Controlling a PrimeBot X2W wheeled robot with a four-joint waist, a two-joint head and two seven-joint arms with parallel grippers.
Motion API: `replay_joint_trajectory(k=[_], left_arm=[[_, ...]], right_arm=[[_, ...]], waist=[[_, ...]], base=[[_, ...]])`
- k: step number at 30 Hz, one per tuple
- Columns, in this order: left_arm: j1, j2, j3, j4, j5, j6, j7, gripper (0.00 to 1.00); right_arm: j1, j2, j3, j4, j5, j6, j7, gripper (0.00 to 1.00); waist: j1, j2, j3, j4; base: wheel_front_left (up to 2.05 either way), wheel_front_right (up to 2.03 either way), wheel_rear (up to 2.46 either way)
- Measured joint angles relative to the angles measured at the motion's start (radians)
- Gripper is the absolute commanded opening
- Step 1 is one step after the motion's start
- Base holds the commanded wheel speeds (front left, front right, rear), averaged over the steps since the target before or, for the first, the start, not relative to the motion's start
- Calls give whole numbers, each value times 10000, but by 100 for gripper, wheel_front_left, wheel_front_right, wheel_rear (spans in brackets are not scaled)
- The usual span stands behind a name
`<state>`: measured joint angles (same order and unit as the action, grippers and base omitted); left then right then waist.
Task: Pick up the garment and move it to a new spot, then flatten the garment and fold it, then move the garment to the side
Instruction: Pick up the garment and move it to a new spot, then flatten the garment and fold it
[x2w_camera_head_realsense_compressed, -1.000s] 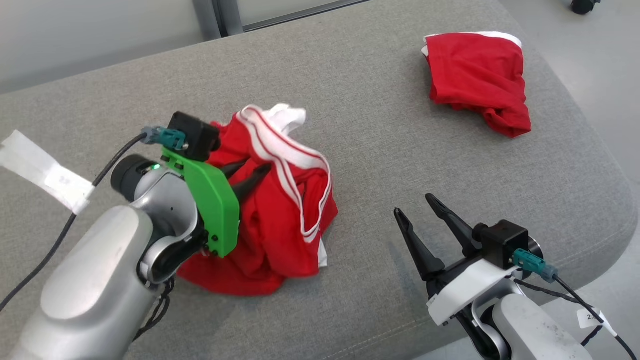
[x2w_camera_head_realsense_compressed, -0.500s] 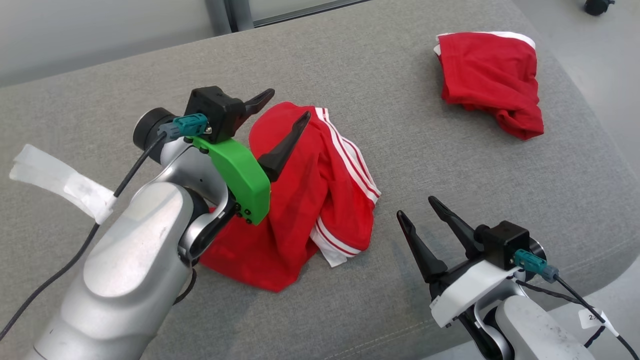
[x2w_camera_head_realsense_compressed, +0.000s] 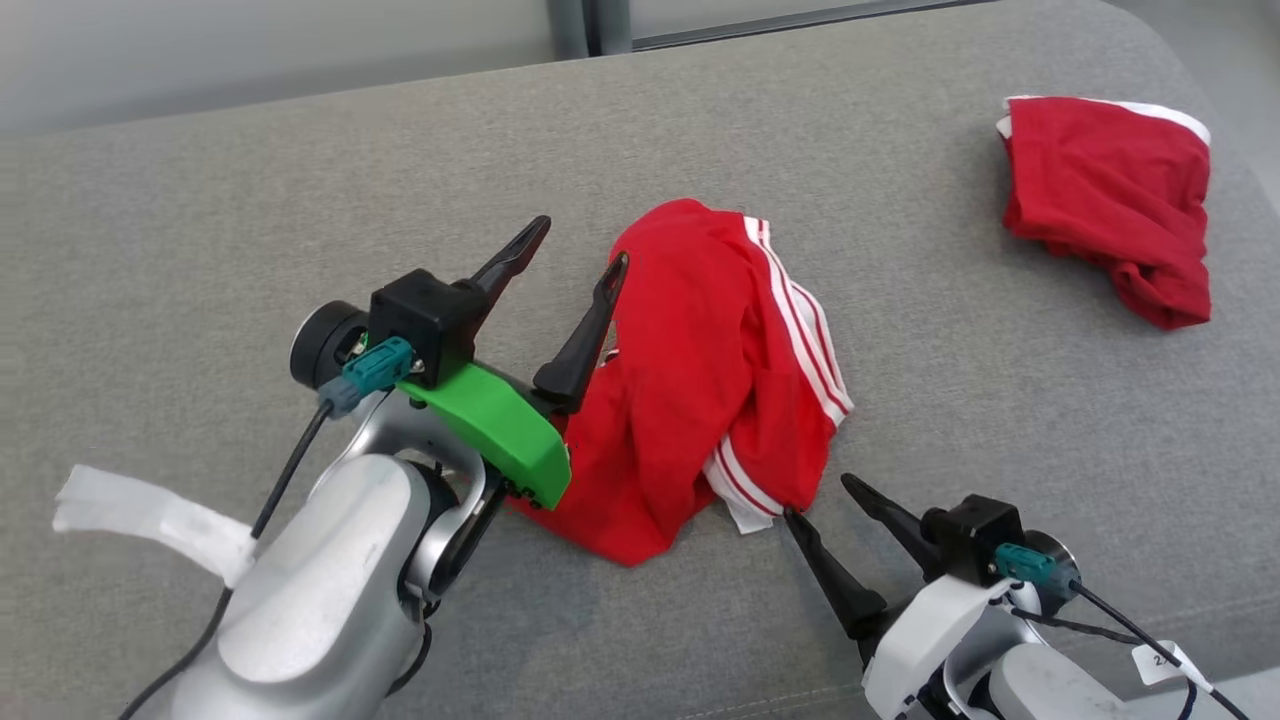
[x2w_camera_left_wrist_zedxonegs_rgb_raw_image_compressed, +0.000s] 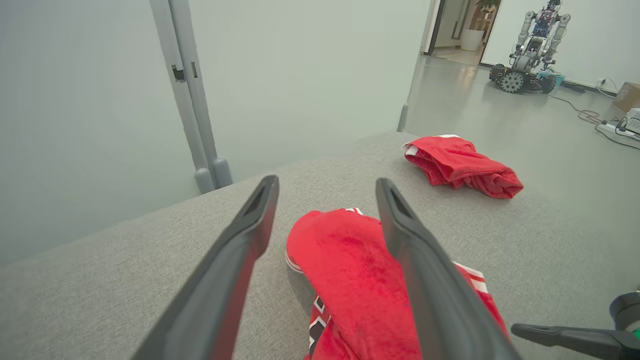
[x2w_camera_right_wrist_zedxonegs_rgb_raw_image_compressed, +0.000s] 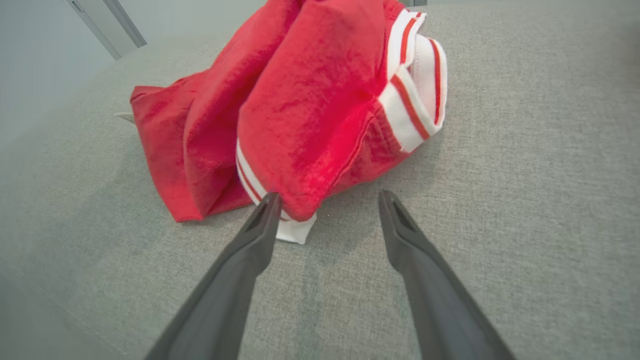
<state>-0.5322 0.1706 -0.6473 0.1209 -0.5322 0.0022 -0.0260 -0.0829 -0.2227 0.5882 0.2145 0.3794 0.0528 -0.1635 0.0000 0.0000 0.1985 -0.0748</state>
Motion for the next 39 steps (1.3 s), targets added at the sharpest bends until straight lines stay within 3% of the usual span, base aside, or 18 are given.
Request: replay_joint_trajectory(k=[7,20,22,23,24,29,39], left_arm=[[1132,54,351,-341,165,786,-830,100],[3289,464,963,-683,359,1049,-1843,100],[3612,516,1039,-686,359,1051,-1862,100],[3759,529,1112,-694,359,1053,-1866,100],[3895,541,1206,-702,357,1058,-1881,100],[4334,583,1732,-796,353,1158,-2019,100],[4631,117,1889,-1081,349,1170,-2140,100]], right_arm=[[284,54,-236,341,447,-4,249,100],[268,119,-930,890,871,-290,324,100],[258,130,-980,907,924,-299,322,44],[251,130,-986,909,938,-299,322,29],[244,132,-988,911,955,-297,322,0],[187,167,-1064,825,1122,-257,309,0],[-208,-186,-1271,-483,1730,309,500,0]], waist=[[0,0,-125,844],[0,0,-327,2413],[0,0,-349,2585],[0,0,-358,2661],[0,0,-367,2731],[0,0,-419,2883],[0,0,-520,2812]], base=[[0,0,0],[0,0,0],[0,0,0],[0,0,0],[0,0,0],[0,0,0],[0,0,0]])
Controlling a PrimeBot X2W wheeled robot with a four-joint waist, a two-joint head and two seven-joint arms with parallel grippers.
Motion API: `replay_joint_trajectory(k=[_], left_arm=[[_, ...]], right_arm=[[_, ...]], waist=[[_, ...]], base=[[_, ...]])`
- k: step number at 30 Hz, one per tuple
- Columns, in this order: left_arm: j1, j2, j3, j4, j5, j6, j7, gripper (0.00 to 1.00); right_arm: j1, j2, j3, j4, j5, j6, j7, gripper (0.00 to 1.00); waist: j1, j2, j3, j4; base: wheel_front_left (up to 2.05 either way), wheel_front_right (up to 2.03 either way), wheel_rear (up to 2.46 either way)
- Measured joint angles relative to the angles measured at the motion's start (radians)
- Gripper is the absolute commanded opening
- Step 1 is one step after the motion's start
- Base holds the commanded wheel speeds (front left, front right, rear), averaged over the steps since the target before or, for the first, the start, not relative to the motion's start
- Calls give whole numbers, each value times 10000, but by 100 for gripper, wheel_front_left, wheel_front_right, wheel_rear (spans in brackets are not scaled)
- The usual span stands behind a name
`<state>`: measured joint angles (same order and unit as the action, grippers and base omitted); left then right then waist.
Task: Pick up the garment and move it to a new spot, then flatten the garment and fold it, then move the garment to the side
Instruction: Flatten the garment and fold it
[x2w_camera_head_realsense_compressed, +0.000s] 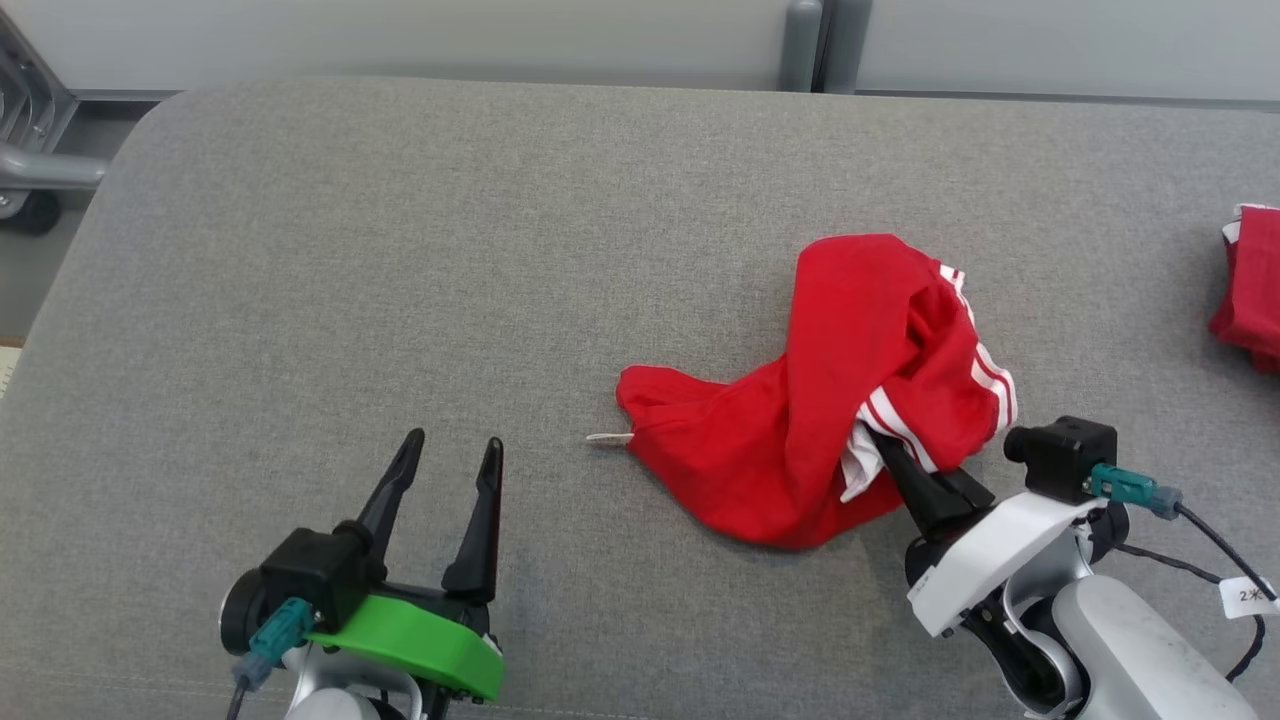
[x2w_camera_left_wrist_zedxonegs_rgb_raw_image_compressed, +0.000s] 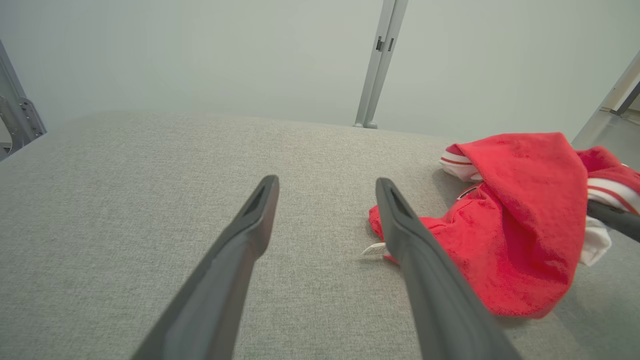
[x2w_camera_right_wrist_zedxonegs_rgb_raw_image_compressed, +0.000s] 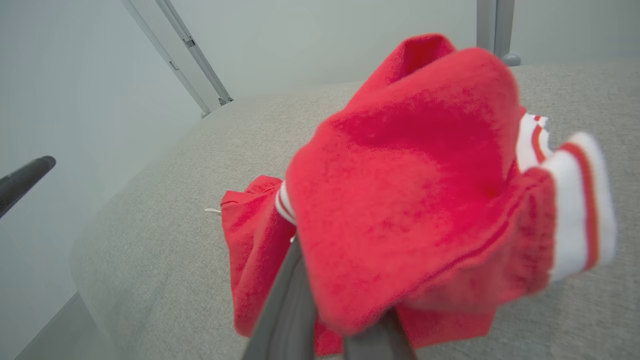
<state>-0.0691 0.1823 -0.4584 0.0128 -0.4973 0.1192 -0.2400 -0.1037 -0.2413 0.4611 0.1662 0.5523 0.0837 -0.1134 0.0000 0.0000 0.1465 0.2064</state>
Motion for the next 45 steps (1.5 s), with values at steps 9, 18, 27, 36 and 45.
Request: replay_joint_trajectory(k=[9,18,27,36,45], left_arm=[[85,-105,-261,58,0,0,-2,100],[85,-113,-332,42,0,-31,-31,100],[55,-134,-391,161,4,-144,-31,100],[-38,-257,-671,410,4,-359,-31,100],[-663,-278,-972,593,113,-771,58,100]], right_arm=[[-137,-1204,-194,-1348,575,128,1536,0],[-71,-2667,-1260,-2518,1321,-130,3243,0],[1089,-5237,-1864,-2034,1174,-857,5776,0],[2319,-6529,-2125,-1312,702,-1267,6729,0],[2400,-5745,-2197,-1689,736,-1371,6052,0]], waist=[[0,0,-127,-257],[0,0,-162,-939],[0,0,-11,-1573],[0,0,331,-1988],[0,0,830,-2188]], base=[[0,0,0],[0,0,0],[0,0,0],[0,0,0],[0,0,0]])
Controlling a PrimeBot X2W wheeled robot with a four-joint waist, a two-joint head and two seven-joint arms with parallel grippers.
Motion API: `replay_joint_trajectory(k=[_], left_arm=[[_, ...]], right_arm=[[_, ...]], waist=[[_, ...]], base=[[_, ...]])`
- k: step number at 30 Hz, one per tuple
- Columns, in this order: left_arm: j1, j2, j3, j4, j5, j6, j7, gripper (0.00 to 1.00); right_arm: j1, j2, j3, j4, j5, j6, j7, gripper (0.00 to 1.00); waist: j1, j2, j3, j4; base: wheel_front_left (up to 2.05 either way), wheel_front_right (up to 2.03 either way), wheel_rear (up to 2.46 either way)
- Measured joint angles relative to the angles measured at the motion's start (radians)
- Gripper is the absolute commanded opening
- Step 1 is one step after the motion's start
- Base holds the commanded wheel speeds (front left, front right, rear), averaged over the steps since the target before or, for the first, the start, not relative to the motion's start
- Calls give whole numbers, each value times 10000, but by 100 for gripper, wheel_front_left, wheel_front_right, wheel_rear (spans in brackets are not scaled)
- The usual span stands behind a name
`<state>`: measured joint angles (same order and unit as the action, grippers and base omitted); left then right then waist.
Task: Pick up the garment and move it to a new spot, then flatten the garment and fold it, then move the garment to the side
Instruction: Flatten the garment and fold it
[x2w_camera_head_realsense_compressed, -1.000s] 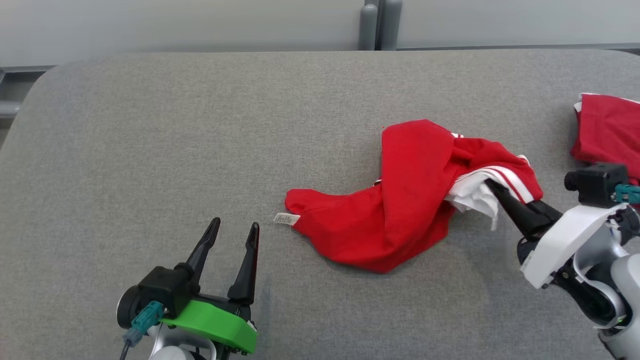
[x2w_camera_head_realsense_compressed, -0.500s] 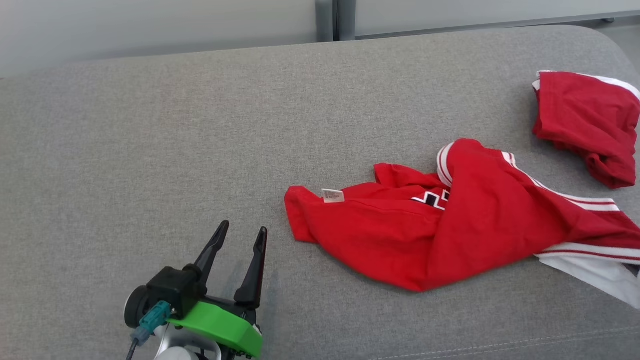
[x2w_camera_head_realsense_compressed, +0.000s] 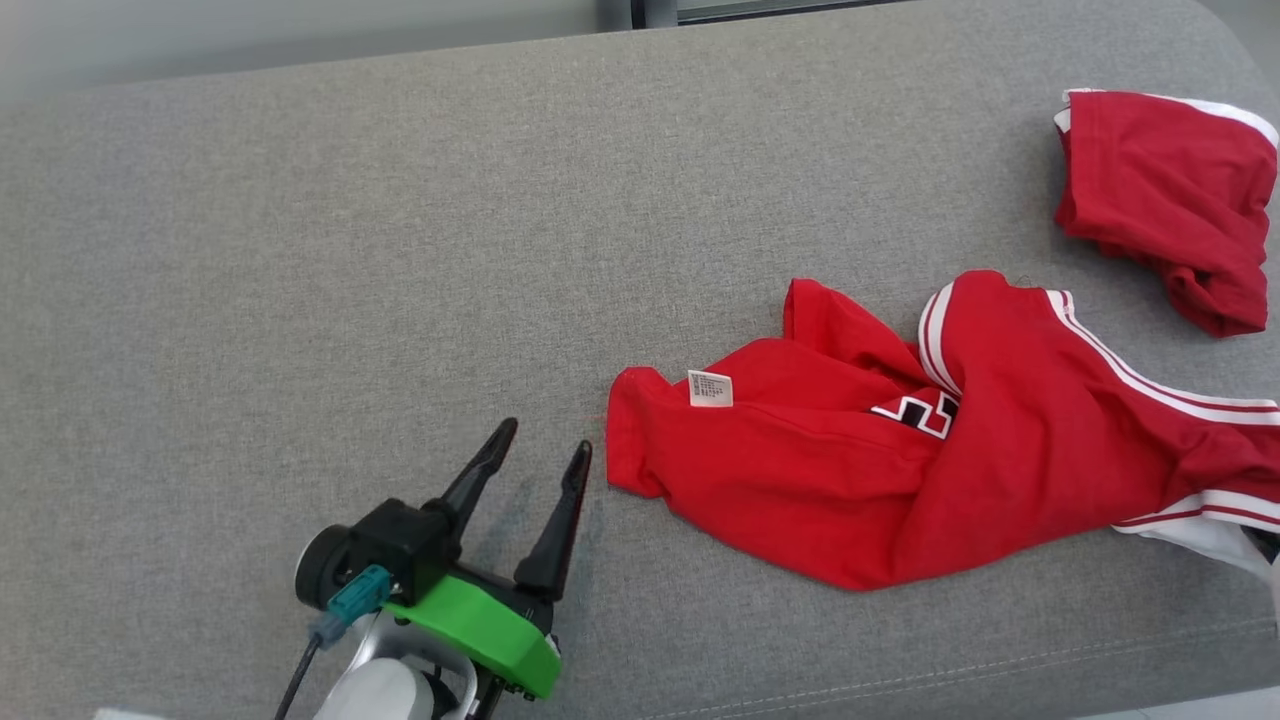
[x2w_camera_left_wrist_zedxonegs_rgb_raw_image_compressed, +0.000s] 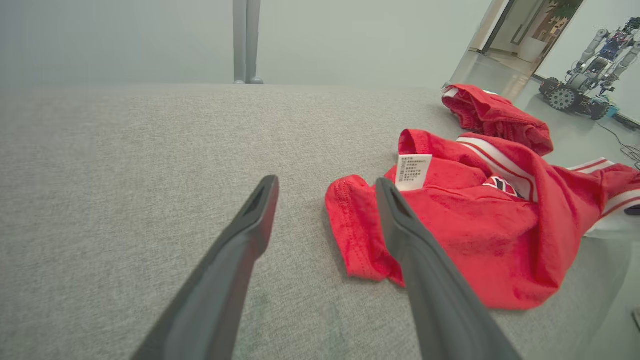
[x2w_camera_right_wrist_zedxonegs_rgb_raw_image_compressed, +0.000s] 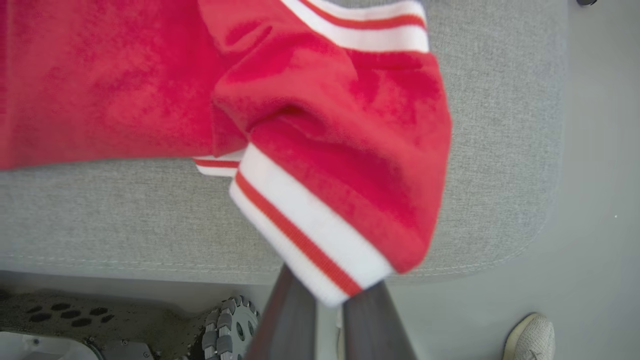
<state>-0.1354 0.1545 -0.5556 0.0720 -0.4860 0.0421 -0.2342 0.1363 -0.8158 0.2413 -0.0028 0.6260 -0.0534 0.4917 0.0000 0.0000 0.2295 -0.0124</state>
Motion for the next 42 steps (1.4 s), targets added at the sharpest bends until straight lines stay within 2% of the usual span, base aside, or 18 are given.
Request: replay_joint_trajectory(k=[6,7,8,9,10,18,21,26,30,39,41,42], left_arm=[[-867,240,-1045,209,268,-892,953,100],[-1040,305,-1177,259,309,-1062,1152,100],[-1199,334,-1231,307,311,-1187,1325,100],[-1379,355,-1283,364,316,-1294,1490,100],[-1554,382,-1292,416,320,-1317,1634,100],[-2700,617,-1400,1135,226,-1532,2610,100],[-2813,869,-1693,1739,-2,-1649,3275,100],[-3145,1275,-1519,2382,-299,-1651,3718,100],[-3250,1093,-1394,2637,-1246,-1653,4079,100],[-3633,869,-1864,2717,-2159,-1662,4602,99],[-3740,876,-2011,2685,-2236,-1662,4637,77],[-3740,876,-2011,2685,-2236,-1662,4637,49]], right_arm=[[-43,245,15,-138,48,-6,-259,0],[-57,311,8,-146,46,-17,-349,20],[-92,387,4,-176,36,-44,-441,48],[-140,454,23,-219,8,-88,-483,87],[-198,510,59,-244,-8,-88,-483,100],[-361,949,533,-336,-113,-84,-604,100],[-387,1083,600,-339,-138,-86,-704,100],[-400,1478,752,-343,-138,-90,-897,100],[-365,1724,803,-299,-105,-96,-1093,100],[-196,1877,761,-109,-104,-115,-1448,100],[-196,1916,771,-81,-104,-117,-1494,100],[-196,1916,771,-81,-104,-117,-1494,100]], waist=[[0,0,218,-91],[0,0,231,-107],[0,0,242,-127],[0,0,252,-153],[0,0,261,-184],[0,0,275,-647],[0,0,292,-977],[0,0,330,-1415],[0,0,374,-1733],[0,0,460,-2036],[0,0,466,-2038],[0,0,466,-2038]], base=[[0,0,0],[0,0,0],[0,0,0],[0,0,0],[0,0,0],[0,0,0],[0,0,0],[0,0,0],[0,0,0],[0,0,0],[0,0,0],[0,0,0]])
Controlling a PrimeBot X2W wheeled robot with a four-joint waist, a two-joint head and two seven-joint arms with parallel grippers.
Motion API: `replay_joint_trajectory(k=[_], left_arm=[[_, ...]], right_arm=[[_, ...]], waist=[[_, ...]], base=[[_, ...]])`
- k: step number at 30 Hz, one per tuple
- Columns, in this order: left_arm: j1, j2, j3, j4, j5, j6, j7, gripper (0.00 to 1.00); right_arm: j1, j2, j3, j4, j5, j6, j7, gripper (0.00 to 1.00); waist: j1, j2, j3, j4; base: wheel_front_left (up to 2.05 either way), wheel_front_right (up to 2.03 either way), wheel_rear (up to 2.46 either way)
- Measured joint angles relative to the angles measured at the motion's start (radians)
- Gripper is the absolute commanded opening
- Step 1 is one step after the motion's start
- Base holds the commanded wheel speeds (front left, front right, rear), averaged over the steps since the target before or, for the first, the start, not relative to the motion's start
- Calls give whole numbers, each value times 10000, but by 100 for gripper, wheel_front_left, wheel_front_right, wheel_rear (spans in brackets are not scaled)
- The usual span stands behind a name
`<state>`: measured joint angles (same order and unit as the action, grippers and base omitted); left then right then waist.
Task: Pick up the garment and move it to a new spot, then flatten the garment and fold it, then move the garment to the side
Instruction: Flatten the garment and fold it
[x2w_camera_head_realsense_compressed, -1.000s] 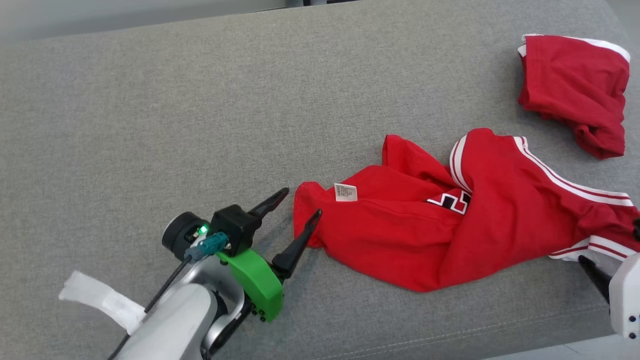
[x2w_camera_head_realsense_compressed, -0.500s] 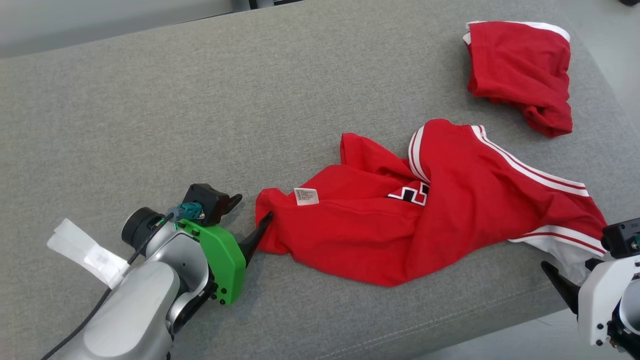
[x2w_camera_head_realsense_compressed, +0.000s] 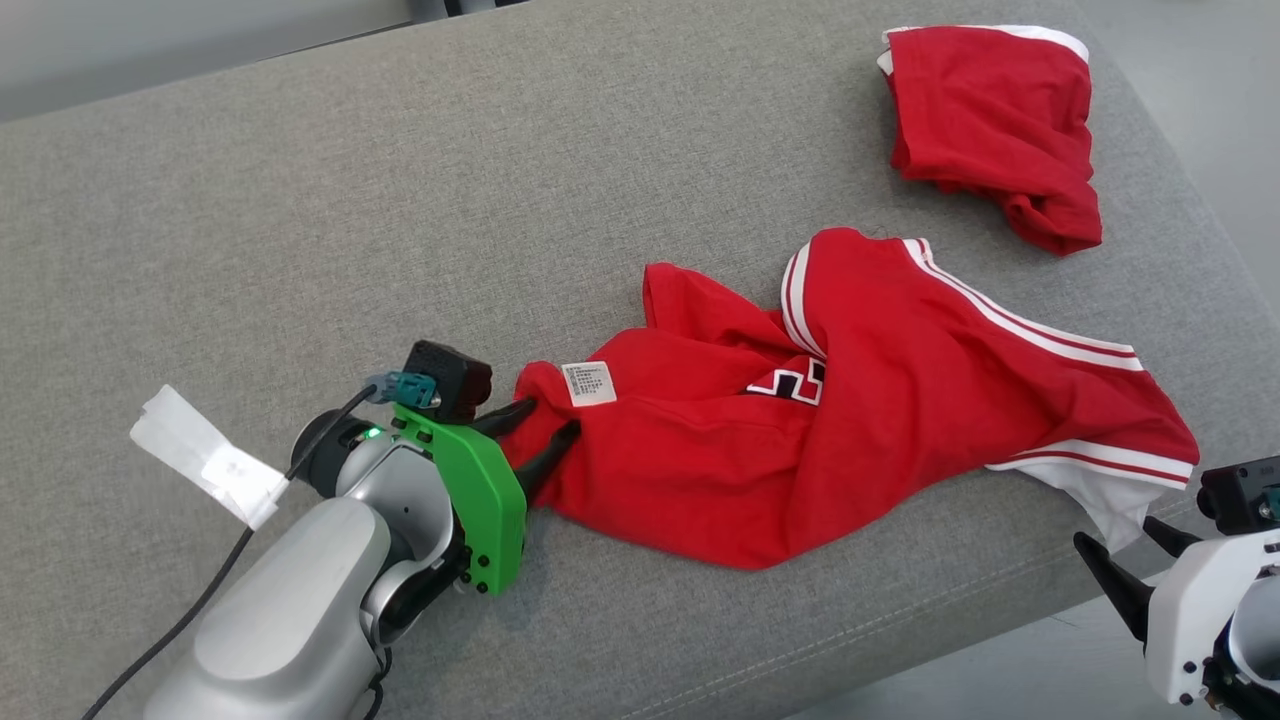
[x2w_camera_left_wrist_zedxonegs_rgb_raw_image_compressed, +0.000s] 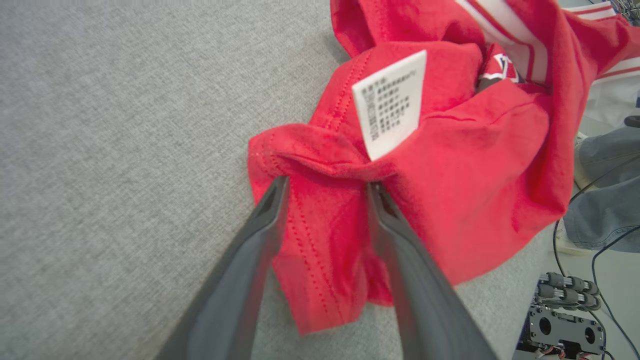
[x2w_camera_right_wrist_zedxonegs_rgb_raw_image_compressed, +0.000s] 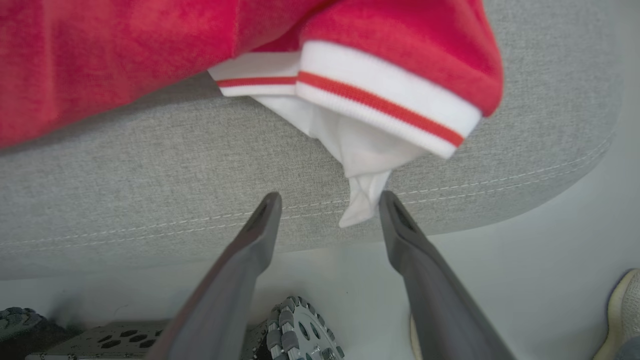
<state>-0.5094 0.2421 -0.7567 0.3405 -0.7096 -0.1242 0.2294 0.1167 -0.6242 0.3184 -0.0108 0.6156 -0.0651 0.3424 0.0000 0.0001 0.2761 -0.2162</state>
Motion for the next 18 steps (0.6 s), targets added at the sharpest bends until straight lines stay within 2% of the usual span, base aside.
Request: replay_joint_trajectory(k=[2,3,4,14,16,18], left_arm=[[-107,31,-98,-4,-54,0,4,32],[-152,52,-151,-2,-90,0,4,13],[-205,61,-199,4,-90,0,4,0],[-590,374,-516,-29,-136,0,-313,0],[-918,491,-587,-194,-38,0,-382,35],[-1155,525,-637,-412,-61,0,-460,56]], right_arm=[[0,35,13,17,0,0,-56,100],[1,48,19,19,0,0,-79,100],[1,56,19,27,0,0,-96,100],[-9,13,-171,-4,-19,-75,-353,100],[-8,0,-198,-13,-19,-77,-355,100],[-5,-36,-211,-8,-19,-77,-384,100]], waist=[[0,0,7,8],[0,0,11,15],[0,0,14,25],[0,0,-3,115],[0,0,-20,133],[0,0,-40,155]], base=[[0,0,0],[0,0,0],[0,0,0],[0,0,0],[0,0,0],[0,0,0]])
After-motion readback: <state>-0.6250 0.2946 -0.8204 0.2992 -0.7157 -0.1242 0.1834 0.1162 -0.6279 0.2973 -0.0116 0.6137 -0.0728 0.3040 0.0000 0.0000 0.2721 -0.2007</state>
